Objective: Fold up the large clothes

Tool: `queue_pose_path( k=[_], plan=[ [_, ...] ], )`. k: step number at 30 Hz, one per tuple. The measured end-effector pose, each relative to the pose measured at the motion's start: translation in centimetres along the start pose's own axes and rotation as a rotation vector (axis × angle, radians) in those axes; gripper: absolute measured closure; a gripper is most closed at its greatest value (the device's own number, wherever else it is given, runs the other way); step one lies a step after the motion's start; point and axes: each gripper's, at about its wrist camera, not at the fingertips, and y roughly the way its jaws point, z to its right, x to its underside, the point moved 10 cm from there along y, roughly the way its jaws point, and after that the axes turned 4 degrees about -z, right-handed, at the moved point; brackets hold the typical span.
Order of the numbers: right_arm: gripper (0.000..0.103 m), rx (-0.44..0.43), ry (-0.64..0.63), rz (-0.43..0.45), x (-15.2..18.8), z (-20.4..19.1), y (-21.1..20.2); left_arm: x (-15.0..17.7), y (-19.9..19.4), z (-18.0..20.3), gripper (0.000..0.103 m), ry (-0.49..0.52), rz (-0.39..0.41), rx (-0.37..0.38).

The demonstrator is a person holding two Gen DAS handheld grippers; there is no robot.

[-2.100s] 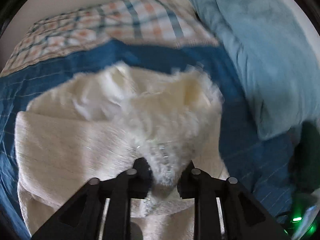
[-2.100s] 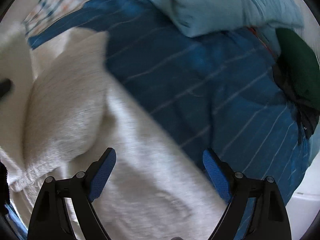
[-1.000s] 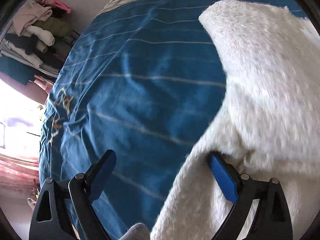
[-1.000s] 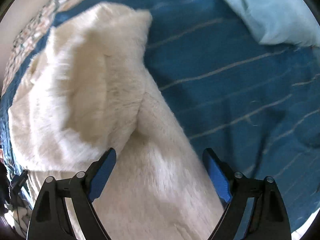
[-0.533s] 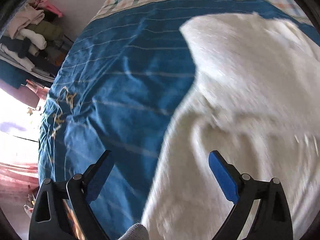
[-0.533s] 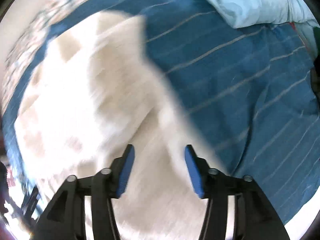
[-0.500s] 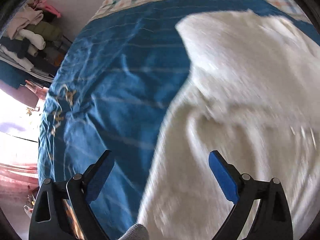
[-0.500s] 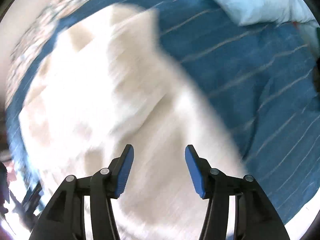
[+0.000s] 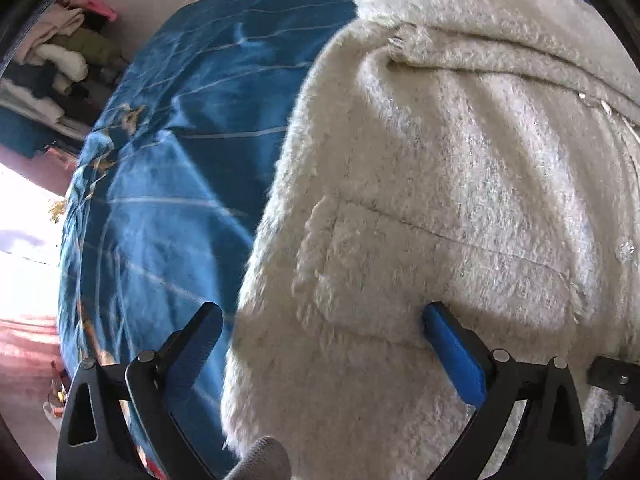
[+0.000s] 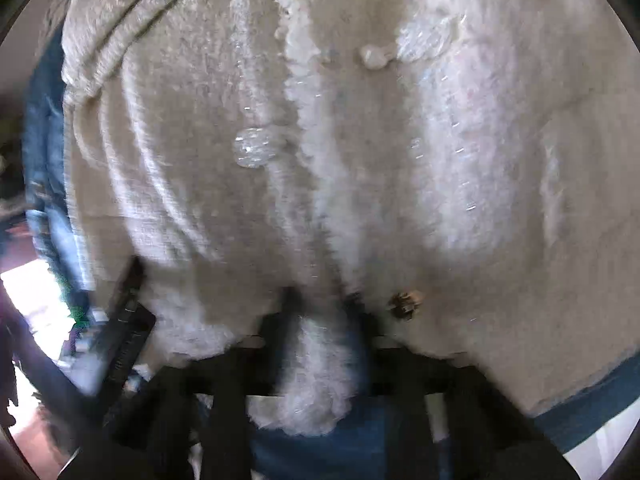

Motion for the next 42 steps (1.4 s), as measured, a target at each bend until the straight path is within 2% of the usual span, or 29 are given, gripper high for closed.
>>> queue_pose_path(
  k=[3, 6, 9, 11, 13, 17, 20, 21, 22, 23, 24, 25, 28, 30, 31, 32, 34, 36, 39, 42],
  plan=[
    [0.096, 0.046, -0.011, 0.032, 1.0, -0.1, -1.1, 0.0, 0.3, 0.0, 0.000, 0.007, -0.019, 0.066],
    [0.095, 0.083, -0.074, -0.009, 1.5, -2.7, -0.4, 0.1, -0.2, -1.0, 0.000, -0.040, -0.058, 0.125],
    [0.086, -0.037, -0.032, -0.014, 1.1, -4.2, -2.2, -0.2, -1.9, -2.4, 0.000, -0.068, -0.044, 0.102],
    [0.060, -0.055, 0.015, 0.060, -0.5, -1.7, -6.2, -0.9, -3.5, -2.9, 0.000, -0.087, -0.005, 0.079],
    [0.048, -0.044, 0.051, 0.120, -2.0, 0.8, -9.1, -1.9, -4.8, -2.7, 0.000, -0.101, 0.023, 0.049],
    [0.048, 0.046, 0.113, 0.249, -8.3, 9.0, -15.3, -4.1, -6.5, -0.6, 0.000, -0.111, 0.048, -0.021],
    [0.048, 0.066, 0.092, 0.285, -13.8, 16.0, -17.8, -5.9, -7.6, 1.8, 0.000, -0.146, 0.063, -0.034],
    [0.048, 0.054, 0.076, 0.272, -15.1, 18.1, -17.8, -6.3, -7.9, 2.5, 0.000, -0.158, 0.065, -0.039],
    [0.060, 0.022, 0.056, 0.239, -16.5, 20.2, -17.4, -6.6, -8.1, 3.5, 0.000, -0.165, 0.073, -0.047],
    [0.099, 0.001, 0.056, 0.205, -17.2, 21.9, -16.8, -7.0, -8.3, 4.4, 0.000, -0.168, 0.079, -0.064],
    [0.099, 0.030, 0.086, 0.204, -17.6, 23.4, -16.2, -7.0, -8.5, 5.5, 0.000, -0.167, 0.077, -0.088],
    [0.099, 0.025, 0.092, 0.192, -18.2, 24.8, -15.7, -7.2, -8.4, 6.4, 0.000, -0.167, 0.072, -0.121],
    [0.100, -0.052, 0.029, 0.134, -18.8, 25.7, -15.1, -6.8, -8.3, 8.4, 0.000, -0.167, 0.047, -0.185],
    [0.094, -0.075, -0.023, 0.112, -18.8, 25.6, -16.1, -6.5, -8.1, 9.5, 0.000, -0.177, 0.032, -0.214],
    [0.084, -0.068, -0.047, 0.106, -18.7, 25.5, -16.6, -6.2, -8.1, 10.0, 0.000, -0.180, 0.020, -0.228],
    [0.055, -0.045, -0.062, 0.112, -18.8, 25.3, -16.9, -6.0, -8.3, 10.6, 0.000, -0.182, 0.015, -0.234],
    [0.020, -0.017, -0.107, 0.168, -18.5, 25.8, -18.8, -5.6, -9.4, 11.7, 0.000, -0.176, 0.020, -0.254],
    [0.020, 0.050, -0.135, 0.206, -17.7, 27.4, -20.3, -4.9, -10.9, 13.2, 0.000, -0.149, 0.022, -0.284],
    [0.020, 0.181, -0.119, 0.246, -16.0, 30.9, -21.7, -3.2, -13.2, 16.4, 0.000, -0.059, 0.009, -0.421],
    [0.020, 0.236, -0.057, 0.229, -13.6, 34.8, -22.1, -0.6, -14.9, 21.6, 0.000, 0.012, -0.013, -0.449]
  ],
)
